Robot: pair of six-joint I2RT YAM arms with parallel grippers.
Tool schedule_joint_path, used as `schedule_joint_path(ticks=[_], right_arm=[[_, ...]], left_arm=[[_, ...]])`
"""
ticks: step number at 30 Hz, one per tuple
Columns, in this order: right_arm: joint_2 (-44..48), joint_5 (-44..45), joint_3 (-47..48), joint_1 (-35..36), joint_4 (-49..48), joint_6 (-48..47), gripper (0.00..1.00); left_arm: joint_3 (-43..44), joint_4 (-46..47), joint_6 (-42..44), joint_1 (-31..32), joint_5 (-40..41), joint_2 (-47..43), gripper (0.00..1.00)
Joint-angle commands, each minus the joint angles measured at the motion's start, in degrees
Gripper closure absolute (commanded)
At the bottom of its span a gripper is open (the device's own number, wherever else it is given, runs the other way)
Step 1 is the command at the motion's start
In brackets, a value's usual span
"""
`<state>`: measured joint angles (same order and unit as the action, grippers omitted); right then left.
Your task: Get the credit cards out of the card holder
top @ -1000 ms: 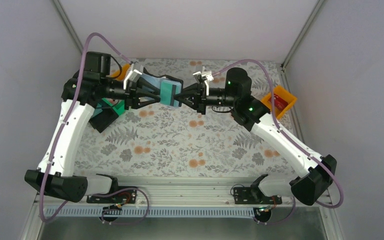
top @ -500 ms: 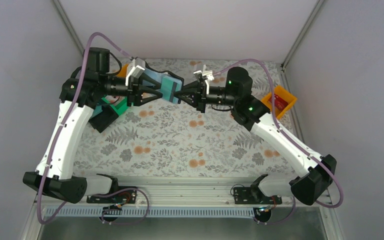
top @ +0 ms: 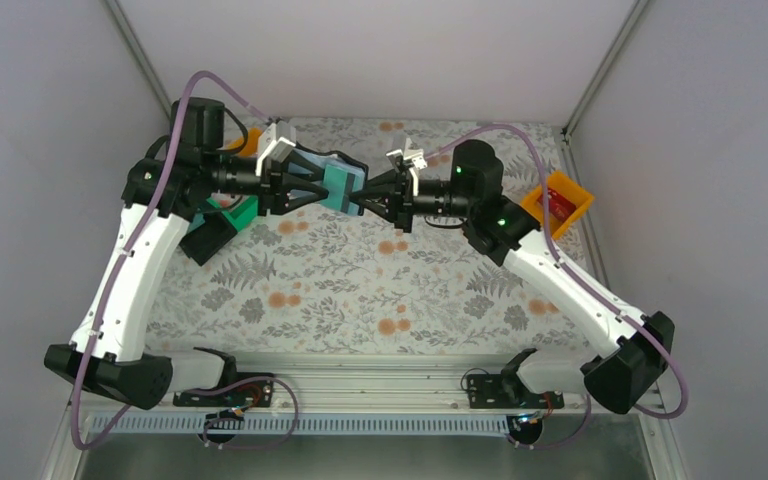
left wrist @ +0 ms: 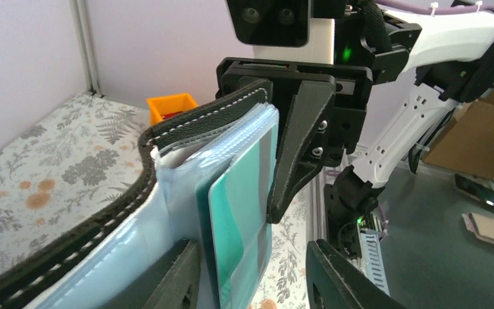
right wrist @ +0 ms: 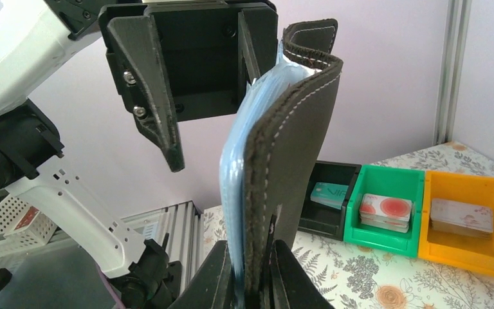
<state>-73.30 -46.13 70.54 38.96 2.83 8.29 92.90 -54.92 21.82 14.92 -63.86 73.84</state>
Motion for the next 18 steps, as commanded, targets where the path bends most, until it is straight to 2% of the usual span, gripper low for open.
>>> schedule_joint_path(ticks=[1, 5, 8, 12, 16, 18], right_arm=[[2.1, -10.6, -0.09, 3.67, -1.61, -1.69, 0.96], [0.47, -9.15, 0.72, 3.67, -1.66, -0.94, 0.96], [0.17, -8.64, 0.52, 3.67, -1.94, -0.52, 0.96], [0.82, -7.04, -0.03, 3.58, -1.36, -0.64, 0.96], [2.2, -5.03, -1.28, 3.13, -0.82, -0.85, 0.96], [2.85, -4.04, -2.35, 2.7, -0.88, -0.49, 0.92]], left_arm=[[-2.51, 6.25, 0.21, 1.87, 0.81, 0.86, 0.62], [-1.87, 4.89, 2.45, 5.76, -0.7, 0.81, 0.74], [-0.12, 3.07, 3.79, 5.82, -3.22, 0.74, 0.95], [0.22, -0.22, 7.48, 5.7, -5.38, 0.06, 0.98], [-0.27, -1.1, 7.4, 3.83, -6.63, -0.71, 0.98], [-0.34, -1.15, 6.71, 2.69, -7.07, -0.84, 0.98]])
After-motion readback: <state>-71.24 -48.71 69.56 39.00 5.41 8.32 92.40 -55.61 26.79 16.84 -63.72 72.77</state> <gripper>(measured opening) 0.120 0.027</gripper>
